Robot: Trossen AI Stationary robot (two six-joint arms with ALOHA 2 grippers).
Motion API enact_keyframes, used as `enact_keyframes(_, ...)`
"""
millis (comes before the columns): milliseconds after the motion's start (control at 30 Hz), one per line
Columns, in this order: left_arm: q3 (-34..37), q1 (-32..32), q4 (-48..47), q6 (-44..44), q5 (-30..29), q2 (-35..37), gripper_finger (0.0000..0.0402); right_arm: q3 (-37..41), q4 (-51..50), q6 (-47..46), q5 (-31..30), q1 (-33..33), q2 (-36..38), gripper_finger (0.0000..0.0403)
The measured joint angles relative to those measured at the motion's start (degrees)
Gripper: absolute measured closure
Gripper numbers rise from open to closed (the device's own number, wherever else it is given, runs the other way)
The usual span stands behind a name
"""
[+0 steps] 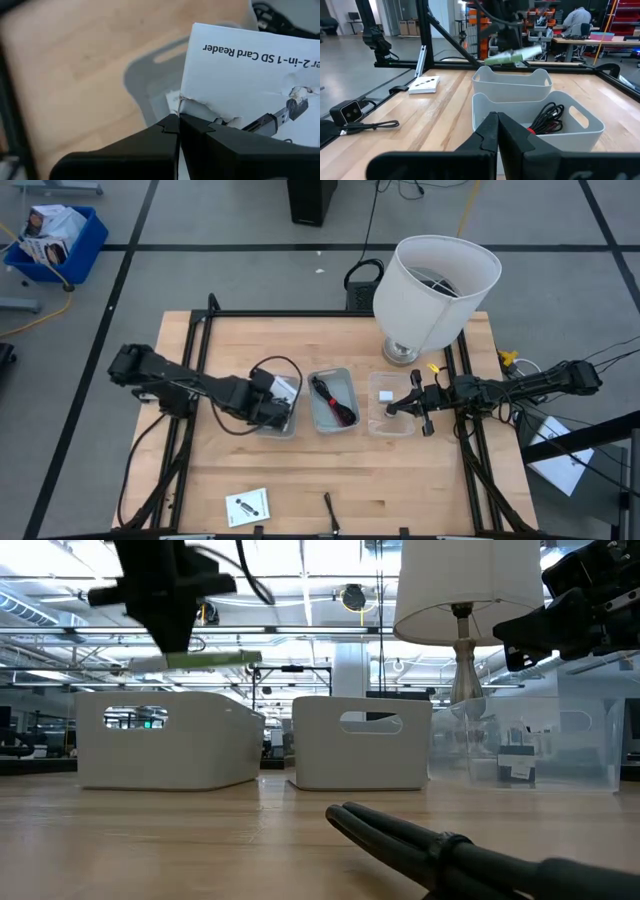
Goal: Pick and place items into bin
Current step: Put the right card reader box into the left gray bin
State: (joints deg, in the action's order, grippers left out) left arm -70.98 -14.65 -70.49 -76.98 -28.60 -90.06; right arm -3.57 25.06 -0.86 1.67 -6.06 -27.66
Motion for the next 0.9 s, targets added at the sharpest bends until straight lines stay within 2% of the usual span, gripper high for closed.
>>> enact_keyframes(267,4.6,2.3,9.8,0.8,3.7,0.0,0.0399,0.0,0.0,-0.4,0.1,0.0,0.0,0.0401)
enact_keyframes(600,9.8,2.1,10.7,-6.1,6.7,0.0,0.0396,0.0,0.0,0.4,0.1,0.0,0.0,0.0401)
enact_keyframes(900,10.1,2.1,10.8,-10.5,7.2,0.0,0.0395,0.0,0.0,0.5,0.1,0.0,0.0,0.0401)
